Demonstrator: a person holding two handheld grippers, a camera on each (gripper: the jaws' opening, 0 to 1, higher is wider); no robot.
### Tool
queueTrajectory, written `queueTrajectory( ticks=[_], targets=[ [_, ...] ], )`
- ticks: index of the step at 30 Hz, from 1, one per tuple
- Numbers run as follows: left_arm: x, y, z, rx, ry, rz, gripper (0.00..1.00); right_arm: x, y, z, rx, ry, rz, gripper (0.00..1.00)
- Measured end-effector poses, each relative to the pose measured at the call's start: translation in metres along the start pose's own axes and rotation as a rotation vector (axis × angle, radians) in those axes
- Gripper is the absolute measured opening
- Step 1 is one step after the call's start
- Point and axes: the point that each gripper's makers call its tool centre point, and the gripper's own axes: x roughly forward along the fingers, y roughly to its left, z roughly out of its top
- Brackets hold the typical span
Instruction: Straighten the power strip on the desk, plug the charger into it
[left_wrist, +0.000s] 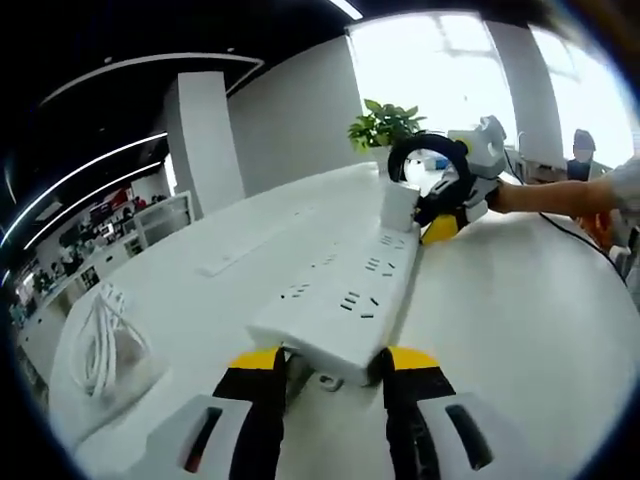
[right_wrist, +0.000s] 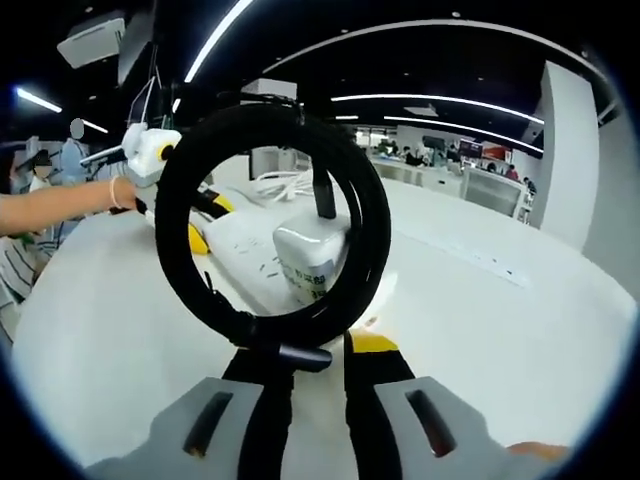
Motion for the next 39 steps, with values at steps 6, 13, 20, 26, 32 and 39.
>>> queueTrajectory(
  ticks=[6, 13, 20, 26, 32, 39],
  targets=[
    [-0.002, -0.003, 0.000, 0.016, -0.002, -0.010, 0.38, -0.005, 0.005, -0.001, -0.008, 0.011, -0.010, 0.17],
    [-0.003, -0.005, 0.000, 0.021, 0.001, -0.020, 0.38, -0.009, 0.007, -0.002, -0.002, 0.014, -0.012, 0.16],
    [-0.003, -0.008, 0.001, 0.028, 0.002, -0.031, 0.38, -0.013, 0.009, -0.003, -0.003, 0.021, -0.018, 0.16],
    [-0.003, -0.013, 0.002, 0.030, 0.005, -0.034, 0.38, -0.014, 0.008, -0.004, 0.002, 0.023, -0.017, 0.16],
    [-0.003, -0.016, 0.002, 0.030, 0.001, -0.034, 0.38, -0.018, 0.010, -0.005, 0.002, 0.024, -0.019, 0.16],
    [-0.002, -0.014, 0.002, 0.029, -0.011, -0.030, 0.39, -0.018, 0.008, -0.006, 0.004, 0.008, -0.008, 0.16]
  ],
)
